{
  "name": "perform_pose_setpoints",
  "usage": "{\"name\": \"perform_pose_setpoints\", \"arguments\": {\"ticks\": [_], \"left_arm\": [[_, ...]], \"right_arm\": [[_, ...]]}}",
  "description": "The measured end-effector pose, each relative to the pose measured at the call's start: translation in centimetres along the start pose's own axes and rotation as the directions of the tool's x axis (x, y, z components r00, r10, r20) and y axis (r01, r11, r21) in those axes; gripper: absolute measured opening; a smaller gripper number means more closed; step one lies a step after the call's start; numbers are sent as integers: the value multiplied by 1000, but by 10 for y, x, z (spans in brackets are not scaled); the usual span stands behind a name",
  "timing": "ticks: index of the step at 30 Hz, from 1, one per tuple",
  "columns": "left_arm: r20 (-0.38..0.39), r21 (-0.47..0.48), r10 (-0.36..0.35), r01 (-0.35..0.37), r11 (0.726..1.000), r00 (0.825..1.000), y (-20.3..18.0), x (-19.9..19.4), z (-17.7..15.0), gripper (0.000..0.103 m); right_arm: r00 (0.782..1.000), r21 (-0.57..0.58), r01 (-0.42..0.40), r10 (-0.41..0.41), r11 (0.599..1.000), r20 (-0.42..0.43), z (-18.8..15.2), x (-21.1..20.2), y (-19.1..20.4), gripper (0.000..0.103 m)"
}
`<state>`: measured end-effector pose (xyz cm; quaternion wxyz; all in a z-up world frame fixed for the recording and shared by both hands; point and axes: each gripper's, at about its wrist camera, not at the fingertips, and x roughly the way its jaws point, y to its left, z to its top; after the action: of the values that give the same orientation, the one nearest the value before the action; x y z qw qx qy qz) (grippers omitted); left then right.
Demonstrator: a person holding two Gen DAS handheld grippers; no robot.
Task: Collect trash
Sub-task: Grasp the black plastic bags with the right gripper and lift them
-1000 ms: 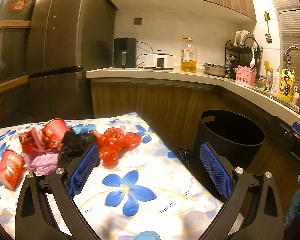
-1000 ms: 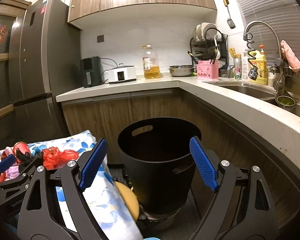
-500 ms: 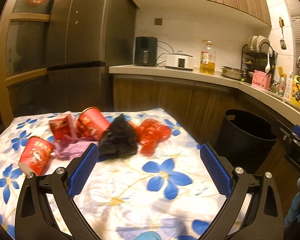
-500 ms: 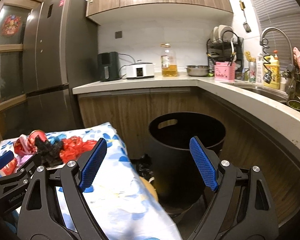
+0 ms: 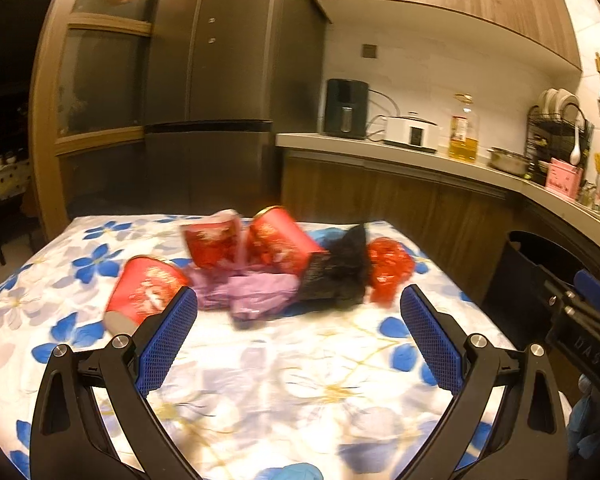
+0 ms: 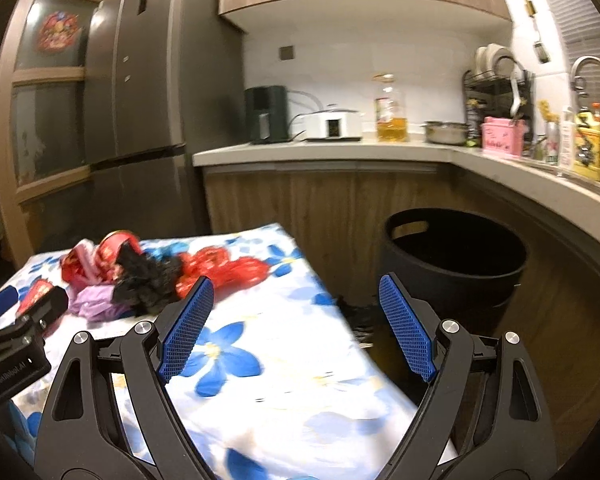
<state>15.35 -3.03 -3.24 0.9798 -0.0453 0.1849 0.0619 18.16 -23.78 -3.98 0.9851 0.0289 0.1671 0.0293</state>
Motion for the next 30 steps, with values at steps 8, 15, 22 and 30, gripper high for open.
{"name": "perform_pose_setpoints", "arguments": {"ticks": [8,15,22,30], "left_arm": [[-12,-30,78,-78,996,997,35,4,-3,97],[-14,-60,116,-116,991,993,59,7,-1,97],[-22,-66,120,-121,990,993,68,13,1,97],[-30,-58,110,-112,992,993,65,18,0,97]], "right_arm": [[987,-68,-157,154,985,-45,0,44,63,84],[976,-94,-211,204,973,-77,4,81,103,82],[966,-113,-233,216,966,-142,0,110,121,51],[952,-100,-288,273,953,-135,-1,96,113,3]]}}
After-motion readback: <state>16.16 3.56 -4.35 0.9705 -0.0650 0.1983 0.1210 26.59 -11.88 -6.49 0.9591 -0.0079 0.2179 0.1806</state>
